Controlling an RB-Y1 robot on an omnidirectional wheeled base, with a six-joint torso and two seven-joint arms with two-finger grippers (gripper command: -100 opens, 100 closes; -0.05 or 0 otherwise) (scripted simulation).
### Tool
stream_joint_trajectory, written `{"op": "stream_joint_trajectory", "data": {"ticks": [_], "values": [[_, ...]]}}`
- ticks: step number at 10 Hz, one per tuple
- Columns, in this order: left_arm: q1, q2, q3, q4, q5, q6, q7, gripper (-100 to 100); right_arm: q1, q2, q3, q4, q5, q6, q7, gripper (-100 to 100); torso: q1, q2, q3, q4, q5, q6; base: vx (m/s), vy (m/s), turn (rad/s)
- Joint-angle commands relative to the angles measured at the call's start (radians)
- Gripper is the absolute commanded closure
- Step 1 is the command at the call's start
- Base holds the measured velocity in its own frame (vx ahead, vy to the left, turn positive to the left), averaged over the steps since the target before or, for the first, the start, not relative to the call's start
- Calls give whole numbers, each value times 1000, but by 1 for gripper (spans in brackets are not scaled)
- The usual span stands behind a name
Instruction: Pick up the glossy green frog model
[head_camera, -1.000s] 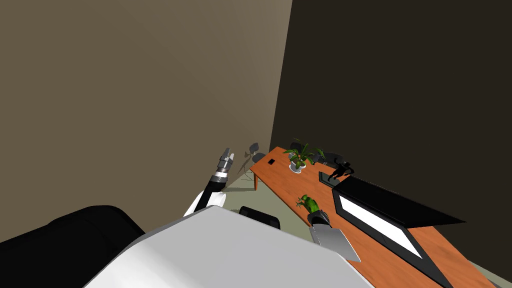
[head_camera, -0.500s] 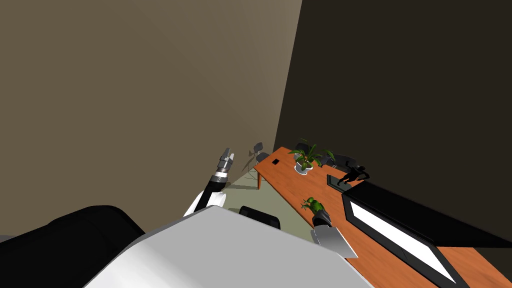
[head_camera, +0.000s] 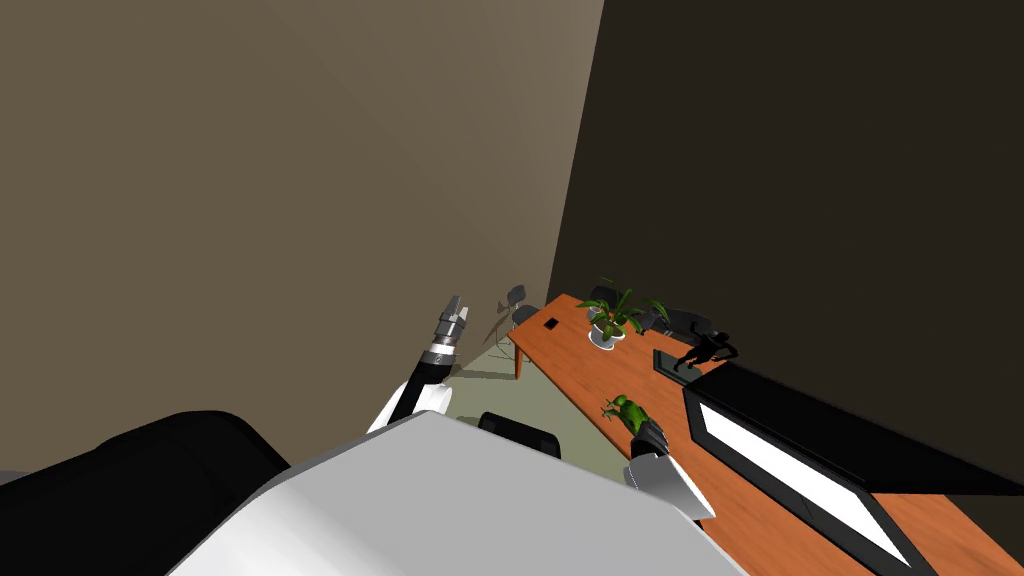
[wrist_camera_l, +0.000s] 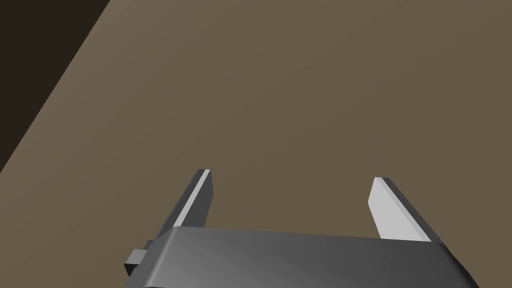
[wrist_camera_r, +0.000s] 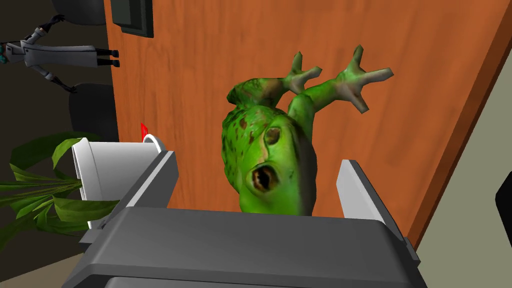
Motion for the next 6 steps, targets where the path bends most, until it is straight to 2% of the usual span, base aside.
{"op": "stream_joint_trajectory", "data": {"ticks": [1,4,5,6], "values": [[0,0,0,0,0,0,0,0,0,-2,-1,-1,50,0,1,-100,0,0,0,0,0,0,0,0,0],[0,0,0,0,0,0,0,0,-13,36,-11,61,90,50,-25,-100,-3,-3,-2,-1,-1,0,50,-54,-36],[0,0,0,0,0,0,0,0,-13,28,-10,54,79,41,-20,-100,-5,-3,-2,-1,-1,0,19,-34,1],[0,0,0,0,0,0,0,0,-14,29,-11,57,81,45,-22,100,-3,-2,-1,0,-1,0,0,0,0]]}}
